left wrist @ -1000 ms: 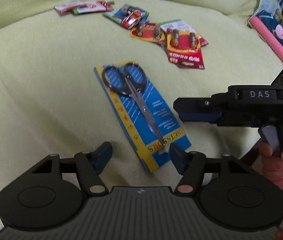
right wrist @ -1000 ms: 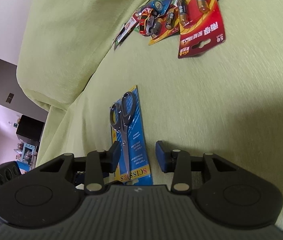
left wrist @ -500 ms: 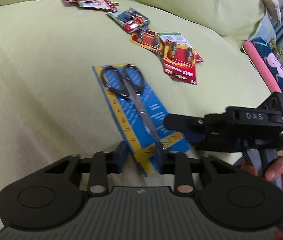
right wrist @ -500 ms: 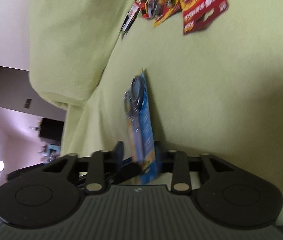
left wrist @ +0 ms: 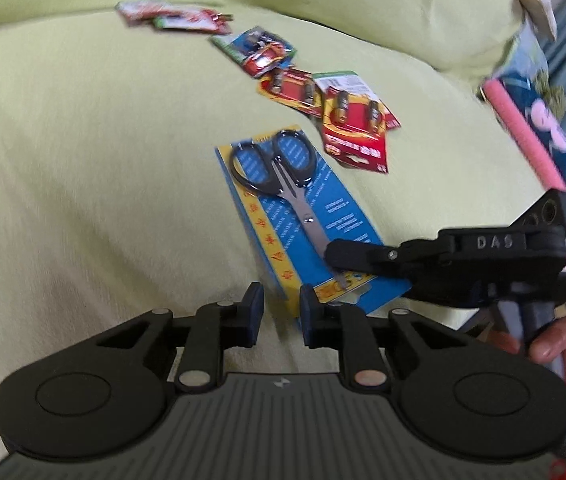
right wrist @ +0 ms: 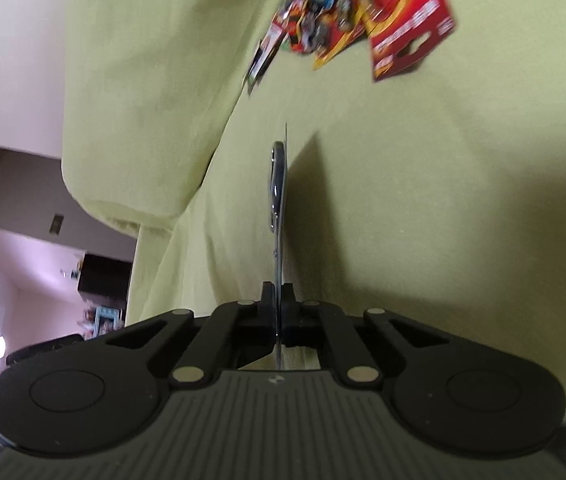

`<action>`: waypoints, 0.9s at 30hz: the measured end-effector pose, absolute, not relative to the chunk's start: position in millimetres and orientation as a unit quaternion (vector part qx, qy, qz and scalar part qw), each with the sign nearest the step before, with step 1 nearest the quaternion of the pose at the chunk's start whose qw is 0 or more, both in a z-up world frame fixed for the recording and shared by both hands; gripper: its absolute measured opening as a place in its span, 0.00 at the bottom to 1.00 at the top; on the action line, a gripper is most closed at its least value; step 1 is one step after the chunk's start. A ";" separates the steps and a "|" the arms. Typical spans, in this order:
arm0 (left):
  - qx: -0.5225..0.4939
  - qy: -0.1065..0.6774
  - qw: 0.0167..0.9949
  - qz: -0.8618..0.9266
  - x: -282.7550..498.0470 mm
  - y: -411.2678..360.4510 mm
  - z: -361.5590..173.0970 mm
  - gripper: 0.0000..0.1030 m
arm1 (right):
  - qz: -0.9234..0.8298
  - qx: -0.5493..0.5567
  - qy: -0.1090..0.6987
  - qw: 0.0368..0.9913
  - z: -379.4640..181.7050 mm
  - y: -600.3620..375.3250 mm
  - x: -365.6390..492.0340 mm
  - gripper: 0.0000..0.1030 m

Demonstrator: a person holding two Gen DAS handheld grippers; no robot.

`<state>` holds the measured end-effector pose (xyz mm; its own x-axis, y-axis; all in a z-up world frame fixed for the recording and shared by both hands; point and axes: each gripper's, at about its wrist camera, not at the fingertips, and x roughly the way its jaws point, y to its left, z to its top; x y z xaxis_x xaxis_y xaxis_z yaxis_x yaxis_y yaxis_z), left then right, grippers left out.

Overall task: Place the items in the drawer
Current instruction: 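Lift the scissors pack and carry it to the open drawer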

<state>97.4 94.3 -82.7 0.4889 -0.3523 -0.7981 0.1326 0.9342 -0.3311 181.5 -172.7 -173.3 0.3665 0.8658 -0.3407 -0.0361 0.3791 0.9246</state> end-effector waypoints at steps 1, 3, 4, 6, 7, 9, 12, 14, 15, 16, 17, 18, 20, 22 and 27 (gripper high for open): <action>-0.097 0.487 0.855 -0.147 95.8 88.4 -78.9 0.21 | 0.321 0.453 0.456 0.695 -171.1 -178.3 178.2 0.03; -0.066 0.487 0.855 -0.163 90.6 75.0 -71.2 0.21 | 0.311 0.453 0.451 0.704 -165.1 -190.8 171.0 0.03; -0.050 0.486 0.855 -0.172 86.6 68.0 -67.5 0.22 | 0.305 0.453 0.448 0.708 -161.8 -198.0 166.5 0.03; -0.020 0.482 0.854 -0.194 78.2 53.0 -59.7 0.22 | 0.294 0.456 0.443 0.714 -156.7 -212.8 157.0 0.03; -0.007 0.480 0.853 -0.205 74.8 45.2 -56.5 0.22 | 0.287 0.459 0.441 0.716 -154.5 -220.0 152.3 0.03; 0.016 0.477 0.849 -0.227 69.7 30.5 -52.0 0.23 | 0.274 0.467 0.435 0.720 -150.8 -234.6 143.1 0.03; 0.043 0.474 0.844 -0.248 63.1 10.1 -47.2 0.24 | 0.257 0.478 0.421 0.727 -144.6 -258.0 128.6 0.03; 0.058 0.469 0.841 -0.262 57.3 -2.0 -43.0 0.25 | 0.245 0.480 0.409 0.736 -137.9 -273.5 119.0 0.03; 0.063 0.467 0.840 -0.270 54.2 -7.7 -40.8 0.26 | 0.240 0.482 0.404 0.740 -134.7 -280.9 114.1 0.03; 0.066 0.463 0.839 -0.277 51.2 -13.4 -38.8 0.26 | 0.235 0.484 0.398 0.743 -131.3 -288.6 108.2 0.03; 0.070 0.460 0.838 -0.284 47.8 -18.7 -36.2 0.26 | 0.230 0.487 0.392 0.746 -127.7 -296.6 101.8 0.03; 0.074 0.457 0.837 -0.291 44.4 -24.1 -33.5 0.26 | 0.225 0.490 0.386 0.749 -124.1 -304.5 95.0 0.03; 0.082 0.450 0.834 -0.308 38.3 -35.8 -27.9 0.27 | 0.214 0.495 0.372 0.755 -117.0 -320.1 79.9 0.03; 0.091 0.443 0.831 -0.325 32.4 -47.7 -22.1 0.27 | 0.204 0.503 0.358 0.760 -110.5 -334.8 60.9 0.03; 0.113 0.420 0.819 -0.374 13.5 -79.9 -7.4 0.31 | 0.175 0.526 0.322 0.768 -98.8 -370.1 6.5 0.03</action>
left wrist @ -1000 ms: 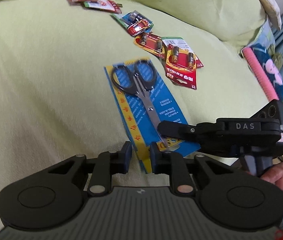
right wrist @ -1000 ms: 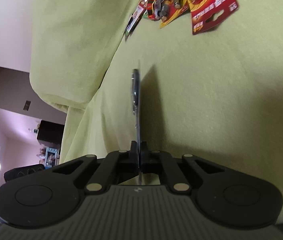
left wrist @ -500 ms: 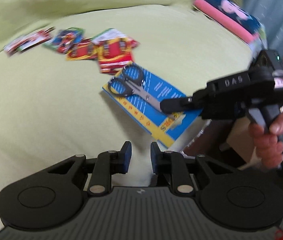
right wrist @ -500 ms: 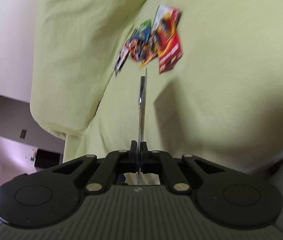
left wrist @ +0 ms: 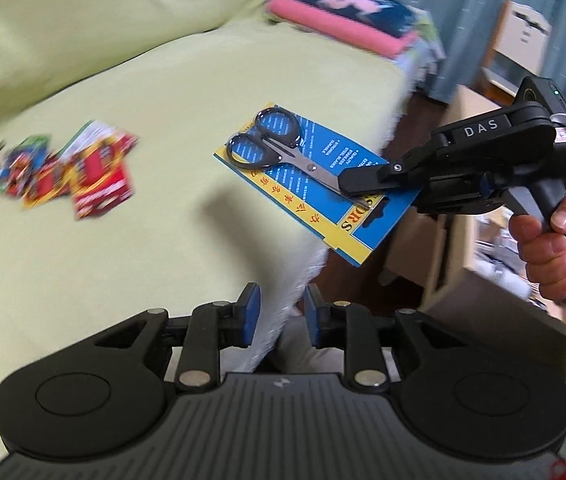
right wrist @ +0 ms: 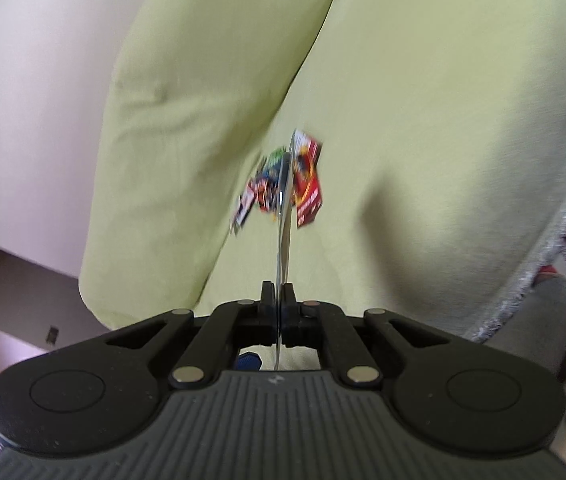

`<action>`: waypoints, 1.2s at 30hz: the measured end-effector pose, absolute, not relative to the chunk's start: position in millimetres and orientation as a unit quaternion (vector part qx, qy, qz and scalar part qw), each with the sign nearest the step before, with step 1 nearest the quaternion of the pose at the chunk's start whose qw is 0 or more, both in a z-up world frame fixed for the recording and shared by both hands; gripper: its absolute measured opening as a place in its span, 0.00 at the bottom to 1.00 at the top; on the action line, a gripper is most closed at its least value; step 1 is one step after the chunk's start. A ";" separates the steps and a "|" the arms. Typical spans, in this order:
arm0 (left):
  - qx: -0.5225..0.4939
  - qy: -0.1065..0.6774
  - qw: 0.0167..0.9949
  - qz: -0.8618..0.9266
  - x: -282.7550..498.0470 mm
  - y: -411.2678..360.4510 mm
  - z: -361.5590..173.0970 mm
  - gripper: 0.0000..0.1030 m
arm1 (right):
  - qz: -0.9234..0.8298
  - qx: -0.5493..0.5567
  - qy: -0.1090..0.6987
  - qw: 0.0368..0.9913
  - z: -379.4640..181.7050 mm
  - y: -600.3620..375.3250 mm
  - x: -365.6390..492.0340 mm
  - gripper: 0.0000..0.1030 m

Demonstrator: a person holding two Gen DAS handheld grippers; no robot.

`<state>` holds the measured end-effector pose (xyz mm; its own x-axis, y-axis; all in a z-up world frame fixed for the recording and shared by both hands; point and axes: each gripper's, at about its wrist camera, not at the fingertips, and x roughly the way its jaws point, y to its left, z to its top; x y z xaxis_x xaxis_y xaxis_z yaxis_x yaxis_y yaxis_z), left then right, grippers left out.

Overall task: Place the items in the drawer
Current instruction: 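Lift the scissors pack and carry it to the open drawer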

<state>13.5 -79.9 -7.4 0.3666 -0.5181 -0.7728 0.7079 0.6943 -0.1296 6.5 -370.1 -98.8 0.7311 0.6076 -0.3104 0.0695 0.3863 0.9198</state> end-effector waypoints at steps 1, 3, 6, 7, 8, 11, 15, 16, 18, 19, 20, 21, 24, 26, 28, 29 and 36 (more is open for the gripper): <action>0.117 0.416 0.816 -0.384 9.2 -86.4 -4.7 0.35 | 0.169 0.529 0.316 0.769 -97.2 -376.7 -4.1 0.03; 0.125 0.407 0.811 -0.403 -0.7 -99.6 0.6 0.38 | 0.156 0.534 0.303 0.773 -93.7 -388.4 -26.6 0.03; 0.135 0.396 0.802 -0.426 -15.0 -117.5 7.1 0.38 | 0.139 0.535 0.287 0.783 -83.9 -412.6 -53.2 0.03; 0.136 0.392 0.800 -0.433 -19.6 -123.0 9.1 0.38 | 0.132 0.534 0.282 0.786 -80.0 -421.8 -61.8 0.03; 0.137 0.389 0.798 -0.440 -24.0 -128.3 10.9 0.38 | 0.126 0.532 0.278 0.790 -75.4 -432.2 -70.9 0.03; 0.138 0.385 0.789 -0.458 -35.1 -144.9 13.9 0.38 | 0.103 0.526 0.267 0.801 -62.5 -460.9 -100.7 0.03; 0.145 0.382 0.777 -0.479 -49.3 -171.2 16.1 0.38 | 0.070 0.520 0.254 0.812 -50.0 -498.9 -139.2 0.03; 0.147 0.381 0.774 -0.484 -52.9 -177.8 16.6 0.38 | 0.062 0.522 0.250 0.813 -48.5 -507.6 -150.0 0.03; 0.151 0.380 0.769 -0.492 -59.9 -190.9 17.5 0.38 | 0.050 0.527 0.245 0.813 -47.2 -521.9 -170.1 0.03; 0.153 0.379 0.766 -0.495 -63.5 -196.9 17.8 0.38 | 0.046 0.528 0.244 0.812 -48.1 -528.1 -178.3 0.03; 0.155 0.380 0.764 -0.498 -67.4 -201.8 17.9 0.38 | 0.042 0.530 0.245 0.811 -49.7 -534.3 -186.2 0.03; 0.157 0.381 0.762 -0.500 -70.6 -207.3 17.5 0.38 | 0.038 0.532 0.247 0.809 -51.9 -539.6 -193.5 0.03; 0.164 0.385 0.755 -0.505 -80.6 -220.9 16.6 0.38 | 0.032 0.541 0.256 0.800 -62.5 -547.0 -208.1 0.03; 0.169 0.388 0.751 -0.507 -85.7 -228.1 15.1 0.38 | 0.032 0.547 0.266 0.793 -71.6 -548.3 -214.9 0.03; 0.175 0.391 0.748 -0.507 -89.7 -233.9 13.4 0.38 | 0.036 0.553 0.276 0.785 -81.7 -544.8 -220.9 0.03; 0.178 0.392 0.747 -0.507 -91.4 -236.9 12.5 0.38 | 0.039 0.555 0.282 0.782 -86.7 -543.4 -222.3 0.03; 0.195 0.403 0.741 -0.501 -98.3 -252.4 6.9 0.38 | 0.064 0.569 0.313 0.758 -115.2 -537.0 -228.4 0.03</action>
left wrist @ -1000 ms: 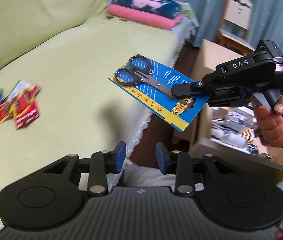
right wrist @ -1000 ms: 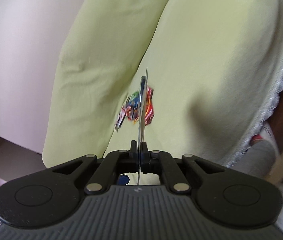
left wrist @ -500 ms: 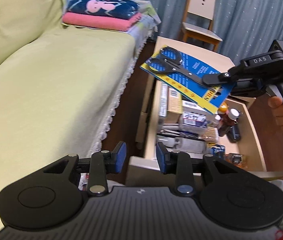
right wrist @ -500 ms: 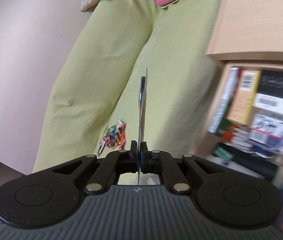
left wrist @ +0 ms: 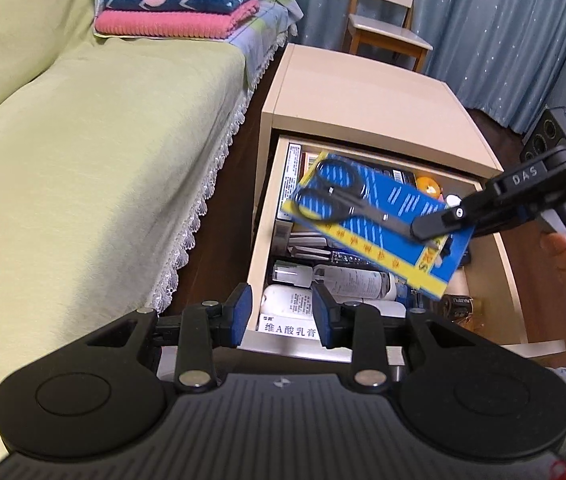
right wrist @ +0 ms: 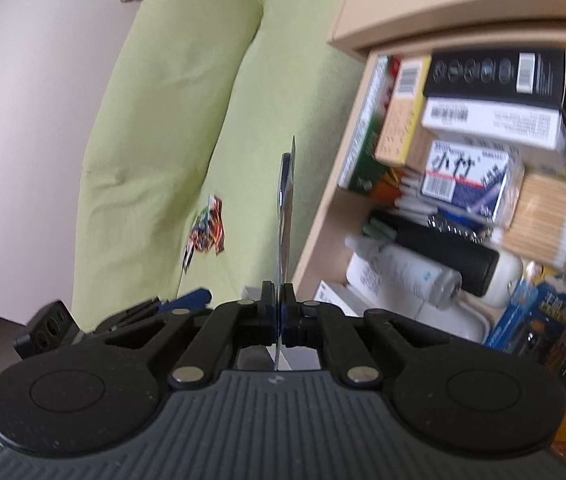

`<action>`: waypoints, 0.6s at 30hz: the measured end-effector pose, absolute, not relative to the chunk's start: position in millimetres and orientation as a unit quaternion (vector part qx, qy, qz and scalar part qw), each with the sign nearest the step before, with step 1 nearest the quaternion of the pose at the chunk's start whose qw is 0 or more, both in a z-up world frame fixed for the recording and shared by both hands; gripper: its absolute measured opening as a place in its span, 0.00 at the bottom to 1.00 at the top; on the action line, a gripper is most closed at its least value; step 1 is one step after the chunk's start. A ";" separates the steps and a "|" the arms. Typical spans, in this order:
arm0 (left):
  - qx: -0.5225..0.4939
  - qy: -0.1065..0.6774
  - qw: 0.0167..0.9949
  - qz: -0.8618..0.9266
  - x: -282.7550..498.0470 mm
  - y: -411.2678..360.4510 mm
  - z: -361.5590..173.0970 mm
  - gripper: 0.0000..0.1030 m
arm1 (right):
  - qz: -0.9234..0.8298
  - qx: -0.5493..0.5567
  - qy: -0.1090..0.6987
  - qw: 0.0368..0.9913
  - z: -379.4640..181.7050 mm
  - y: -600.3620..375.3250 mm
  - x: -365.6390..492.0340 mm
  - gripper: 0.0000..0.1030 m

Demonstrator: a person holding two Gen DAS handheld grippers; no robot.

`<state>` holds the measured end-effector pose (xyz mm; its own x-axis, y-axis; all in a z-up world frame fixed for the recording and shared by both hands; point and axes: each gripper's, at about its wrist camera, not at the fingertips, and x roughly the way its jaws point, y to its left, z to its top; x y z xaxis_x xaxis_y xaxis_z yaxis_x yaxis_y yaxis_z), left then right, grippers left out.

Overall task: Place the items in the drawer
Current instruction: 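Lift the scissors pack and carry it to the open drawer, then lower the scissors pack into the drawer and open the right gripper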

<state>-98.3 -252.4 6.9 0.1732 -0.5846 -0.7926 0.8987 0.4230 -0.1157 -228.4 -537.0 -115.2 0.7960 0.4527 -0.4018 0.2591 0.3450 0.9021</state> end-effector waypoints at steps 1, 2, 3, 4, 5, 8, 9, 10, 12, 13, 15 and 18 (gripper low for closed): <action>0.197 0.405 0.740 -0.500 -99.0 -254.7 6.2 0.38 | 0.066 0.569 0.318 0.755 -118.6 -536.6 -229.0 0.03; 0.198 0.406 0.739 -0.500 -99.5 -256.8 5.4 0.38 | 0.066 0.570 0.324 0.752 -121.4 -537.2 -229.9 0.03; 0.200 0.406 0.738 -0.500 -100.1 -258.7 4.4 0.38 | 0.066 0.570 0.329 0.750 -124.4 -538.2 -230.6 0.03; 0.202 0.407 0.737 -0.500 -100.6 -260.7 3.5 0.38 | 0.065 0.571 0.333 0.748 -128.2 -540.0 -231.3 0.03; 0.204 0.408 0.737 -0.499 -100.9 -262.9 2.3 0.38 | 0.064 0.571 0.336 0.746 -131.2 -542.3 -232.4 0.03; 0.208 0.412 0.735 -0.497 -101.7 -269.3 -0.8 0.38 | 0.058 0.570 0.343 0.745 -136.0 -552.0 -236.6 0.03; 0.209 0.414 0.734 -0.497 -102.0 -271.2 -1.8 0.38 | 0.055 0.569 0.344 0.745 -136.6 -555.7 -237.7 0.03; 0.209 0.415 0.733 -0.497 -102.4 -273.3 -2.7 0.38 | 0.052 0.568 0.345 0.745 -137.3 -559.5 -238.5 0.03; 0.211 0.416 0.730 -0.498 -102.4 -278.7 -4.3 0.38 | 0.049 0.565 0.346 0.747 -137.5 -567.3 -239.2 0.03; 0.213 0.417 0.729 -0.499 -102.4 -281.2 -5.1 0.38 | 0.049 0.562 0.347 0.749 -136.7 -570.8 -239.3 0.03; 0.216 0.418 0.727 -0.500 -102.7 -285.6 -6.7 0.38 | 0.051 0.556 0.352 0.751 -138.0 -576.9 -236.8 0.03; 0.219 0.419 0.723 -0.503 -103.7 -291.6 -8.7 0.38 | 0.062 0.541 0.367 0.754 -141.4 -582.5 -231.4 0.03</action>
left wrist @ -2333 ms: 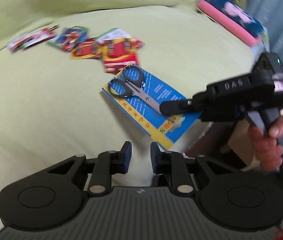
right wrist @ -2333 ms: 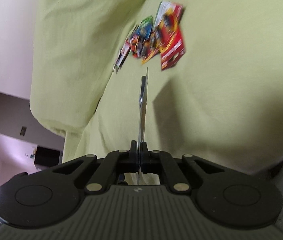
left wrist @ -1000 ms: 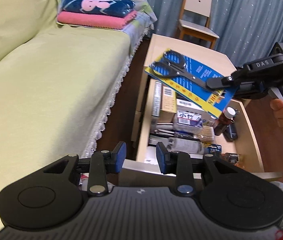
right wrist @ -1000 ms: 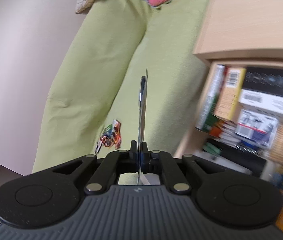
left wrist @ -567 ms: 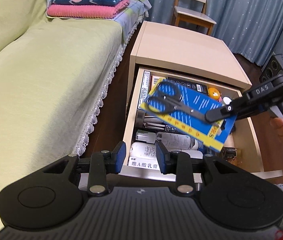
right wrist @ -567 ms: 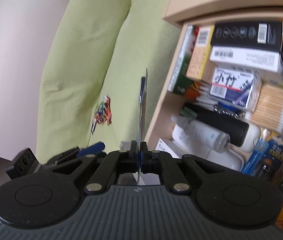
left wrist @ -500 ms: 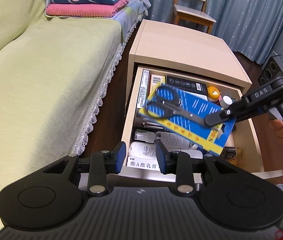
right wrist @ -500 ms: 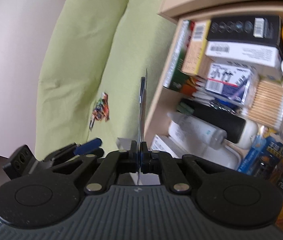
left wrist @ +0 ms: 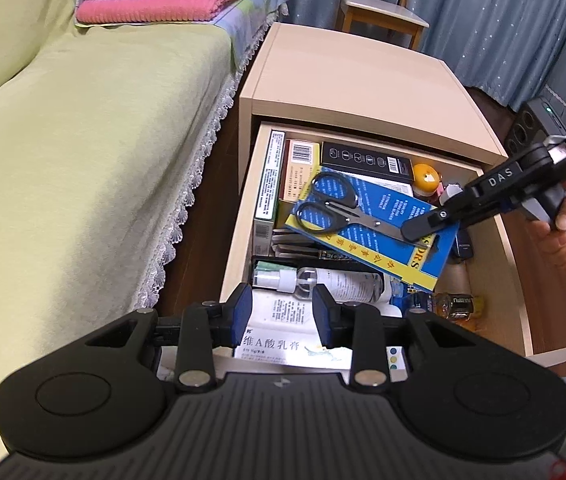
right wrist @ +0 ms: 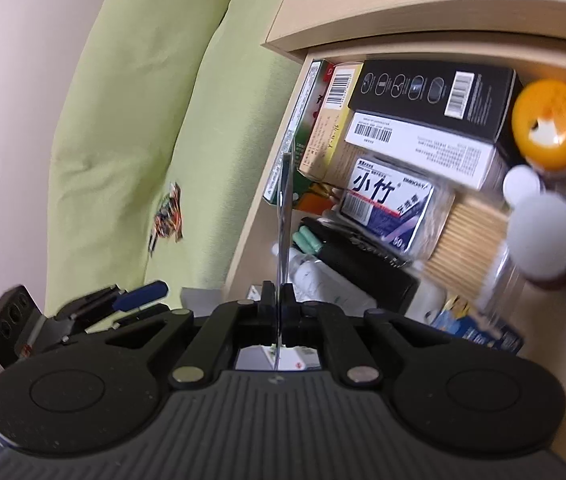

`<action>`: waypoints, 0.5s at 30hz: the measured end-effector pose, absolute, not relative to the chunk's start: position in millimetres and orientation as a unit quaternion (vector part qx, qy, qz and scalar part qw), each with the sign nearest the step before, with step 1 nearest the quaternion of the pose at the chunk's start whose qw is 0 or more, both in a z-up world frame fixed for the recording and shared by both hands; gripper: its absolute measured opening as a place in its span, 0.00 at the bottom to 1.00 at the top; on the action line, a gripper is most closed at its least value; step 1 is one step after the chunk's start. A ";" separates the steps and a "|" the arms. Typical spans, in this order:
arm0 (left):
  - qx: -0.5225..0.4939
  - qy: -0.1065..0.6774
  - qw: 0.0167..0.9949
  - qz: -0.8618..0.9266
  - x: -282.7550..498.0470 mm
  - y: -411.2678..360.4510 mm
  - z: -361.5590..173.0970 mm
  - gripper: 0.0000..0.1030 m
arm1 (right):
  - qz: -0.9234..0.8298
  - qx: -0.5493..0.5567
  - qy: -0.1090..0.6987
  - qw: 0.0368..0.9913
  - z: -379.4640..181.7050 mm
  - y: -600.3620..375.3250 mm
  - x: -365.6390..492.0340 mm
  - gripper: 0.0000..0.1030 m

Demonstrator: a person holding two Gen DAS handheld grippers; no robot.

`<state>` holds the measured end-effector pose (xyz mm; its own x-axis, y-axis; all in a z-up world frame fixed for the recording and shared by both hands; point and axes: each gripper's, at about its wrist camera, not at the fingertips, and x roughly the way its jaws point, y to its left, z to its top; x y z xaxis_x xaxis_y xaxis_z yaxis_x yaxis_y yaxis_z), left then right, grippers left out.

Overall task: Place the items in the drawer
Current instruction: 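Lower the scissors pack into the drawer and open the right gripper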

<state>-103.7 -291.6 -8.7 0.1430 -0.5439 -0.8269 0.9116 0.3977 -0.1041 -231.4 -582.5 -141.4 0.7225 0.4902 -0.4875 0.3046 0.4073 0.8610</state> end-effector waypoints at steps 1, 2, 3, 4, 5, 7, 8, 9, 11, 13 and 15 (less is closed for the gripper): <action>0.220 0.419 0.722 -0.504 -104.2 -293.4 -9.1 0.38 | 0.065 0.534 0.375 0.755 -142.9 -584.2 -229.1 0.03; 0.221 0.419 0.721 -0.506 -104.7 -294.9 -9.5 0.38 | 0.069 0.526 0.382 0.757 -144.3 -586.2 -226.7 0.03; 0.222 0.419 0.720 -0.507 -105.1 -296.4 -9.9 0.38 | 0.072 0.516 0.389 0.759 -145.5 -588.3 -224.3 0.03; 0.223 0.419 0.719 -0.508 -105.4 -297.8 -10.3 0.38 | 0.075 0.506 0.395 0.763 -146.5 -590.4 -221.7 0.03; 0.225 0.419 0.718 -0.509 -105.7 -298.9 -10.5 0.38 | 0.080 0.496 0.401 0.766 -146.9 -592.5 -219.0 0.03; 0.227 0.419 0.716 -0.510 -106.1 -300.5 -10.8 0.38 | 0.093 0.473 0.413 0.773 -144.9 -596.3 -212.3 0.03; 0.228 0.419 0.716 -0.510 -106.2 -301.0 -10.9 0.38 | 0.100 0.461 0.419 0.776 -143.5 -597.1 -208.5 0.03; 0.228 0.419 0.715 -0.511 -106.2 -301.0 -11.2 0.38 | 0.101 0.451 0.425 0.778 -142.9 -598.4 -204.8 0.03; 0.229 0.419 0.715 -0.510 -106.7 -301.4 -11.5 0.38 | 0.092 0.440 0.435 0.781 -142.2 -602.6 -198.1 0.03; 0.228 0.420 0.715 -0.510 -106.3 -300.9 -12.0 0.38 | 0.064 0.427 0.442 0.786 -140.6 -605.8 -194.2 0.08; 0.227 0.421 0.715 -0.510 -105.9 -300.4 -11.9 0.38 | 0.030 0.416 0.437 0.797 -134.2 -605.0 -197.5 0.14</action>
<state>-105.9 -300.4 -11.9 0.1260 -0.5384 -0.8332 0.9201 0.3774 -0.1047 -197.5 -605.0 -134.2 0.6170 0.4120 -0.6706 0.3152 0.6514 0.6902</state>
